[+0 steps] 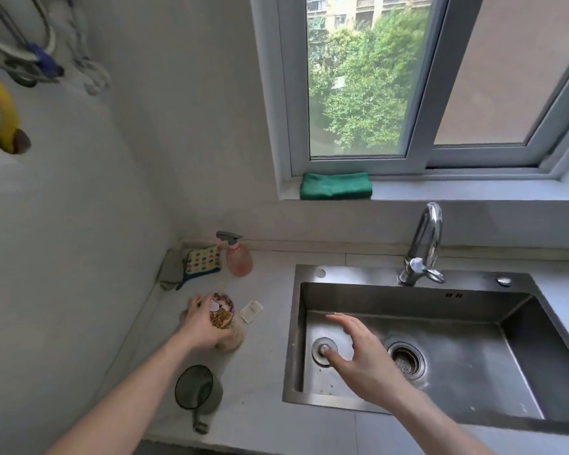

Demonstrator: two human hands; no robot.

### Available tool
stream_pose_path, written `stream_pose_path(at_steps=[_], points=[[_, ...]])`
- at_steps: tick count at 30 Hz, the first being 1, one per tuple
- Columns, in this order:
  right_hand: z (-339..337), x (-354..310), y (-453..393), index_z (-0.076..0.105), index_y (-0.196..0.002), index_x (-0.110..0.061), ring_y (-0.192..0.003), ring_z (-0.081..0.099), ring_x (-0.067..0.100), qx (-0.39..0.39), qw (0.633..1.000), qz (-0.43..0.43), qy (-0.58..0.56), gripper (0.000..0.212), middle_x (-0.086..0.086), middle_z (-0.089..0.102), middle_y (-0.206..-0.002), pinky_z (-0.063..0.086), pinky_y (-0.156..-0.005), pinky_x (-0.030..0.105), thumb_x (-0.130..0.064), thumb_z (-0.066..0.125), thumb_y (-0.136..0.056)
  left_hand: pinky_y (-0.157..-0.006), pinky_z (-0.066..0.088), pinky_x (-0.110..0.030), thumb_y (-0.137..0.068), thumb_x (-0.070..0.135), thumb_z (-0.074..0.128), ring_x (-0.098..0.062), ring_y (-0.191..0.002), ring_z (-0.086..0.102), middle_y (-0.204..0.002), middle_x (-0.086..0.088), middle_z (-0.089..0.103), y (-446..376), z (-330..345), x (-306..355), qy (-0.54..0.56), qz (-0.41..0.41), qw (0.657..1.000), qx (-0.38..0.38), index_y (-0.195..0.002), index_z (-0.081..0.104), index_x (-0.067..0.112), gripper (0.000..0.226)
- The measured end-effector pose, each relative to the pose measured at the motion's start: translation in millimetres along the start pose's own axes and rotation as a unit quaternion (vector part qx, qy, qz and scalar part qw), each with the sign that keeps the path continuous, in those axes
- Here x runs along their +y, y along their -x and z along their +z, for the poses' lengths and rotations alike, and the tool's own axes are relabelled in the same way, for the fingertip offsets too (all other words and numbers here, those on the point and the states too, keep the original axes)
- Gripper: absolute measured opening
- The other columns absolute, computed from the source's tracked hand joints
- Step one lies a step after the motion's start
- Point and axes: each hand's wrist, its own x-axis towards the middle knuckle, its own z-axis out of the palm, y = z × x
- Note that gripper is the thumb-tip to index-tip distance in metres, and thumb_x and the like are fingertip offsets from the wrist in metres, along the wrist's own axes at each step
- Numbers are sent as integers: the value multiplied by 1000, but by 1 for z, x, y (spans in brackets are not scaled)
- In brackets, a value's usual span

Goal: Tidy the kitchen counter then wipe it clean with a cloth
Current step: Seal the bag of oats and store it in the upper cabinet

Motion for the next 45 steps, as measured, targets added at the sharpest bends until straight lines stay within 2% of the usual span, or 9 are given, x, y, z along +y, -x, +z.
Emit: stream_pose_path(at_steps=[5, 11, 19, 25, 27, 31, 37, 40, 45], points=[[23, -11, -10, 49, -141, -35, -126, 45, -4, 24, 998, 61, -9, 52, -25, 47, -139, 40, -108, 22, -29, 67, -93, -115, 39, -50, -65, 52, 87, -40, -141, 32, -159, -10, 14, -39, 8, -12, 9, 30, 999, -23, -160, 9, 28, 125], [45, -25, -10, 51, -139, -31, -122, 45, -4, 47, 993, 110, -25, 53, -21, 49, -136, 38, -106, 18, -22, 71, -90, -101, 50, -46, -56, 60, 85, -34, -127, 49, -145, -5, 33, -46, 18, -21, 31, 68, 996, 45, -151, 25, 30, 117], [41, -23, 15, 47, -141, -37, -130, 43, -3, 79, 985, 150, -32, 57, -24, 45, -142, 39, -112, 26, -26, 70, -91, -90, 54, -41, -50, 63, 82, -28, -119, 56, -139, 2, 42, -35, 3, -9, 7, 110, 992, 59, -143, 34, 36, 108], [11, -8, 58, 46, -141, -40, -128, 44, -3, 119, 977, 173, -43, 57, -23, 45, -143, 41, -109, 24, -29, 69, -90, -80, 56, -35, -46, 67, 79, -15, -105, 55, -121, 13, 46, 14, -22, 63, 8, 252, 964, 80, -140, 36, 44, 105], [-4, -2, 77, 47, -141, -39, -127, 46, -2, 140, 973, 178, -46, 57, -23, 46, -142, 41, -108, 22, -28, 69, -90, -82, 55, -35, -45, 66, 78, -14, -103, 55, -117, 15, 47, 38, -24, 94, 24, 299, 950, 83, -138, 39, 44, 103], [-40, 18, 128, 48, -141, -38, -120, 43, -17, 184, 964, 186, -45, 57, -32, 44, -136, 40, -106, 16, -28, 71, -90, -79, 52, -32, -44, 61, 80, -13, -102, 58, -118, 17, 50, 93, -12, 160, 39, 378, 922, 71, -139, 43, 45, 103], [-101, 72, 232, 45, -143, -41, -130, 44, -1, 253, 936, 237, -55, 57, -26, 42, -140, 42, -110, 26, -32, 68, -92, -76, 53, -33, -46, 61, 80, -11, -97, 58, -117, 23, 47, 182, 34, 261, 45, 474, 879, 27, -139, 41, 49, 101], [-128, 100, 286, 46, -140, -45, -128, 45, -2, 279, 923, 258, -55, 55, -28, 43, -139, 44, -106, 26, -32, 68, -91, -75, 54, -34, -46, 61, 79, -11, -98, 57, -117, 24, 46, 227, 63, 310, 38, 507, 861, 9, -137, 39, 52, 101], [-159, 137, 354, 48, -141, -39, -124, 49, -1, 324, 901, 284, -58, 57, -34, 42, -132, 45, -107, 30, -32, 72, -89, -81, 53, -35, -46, 64, 76, -13, -101, 56, -119, 21, 47, 282, 104, 371, 18, 544, 839, -17, -137, 38, 52, 100]])
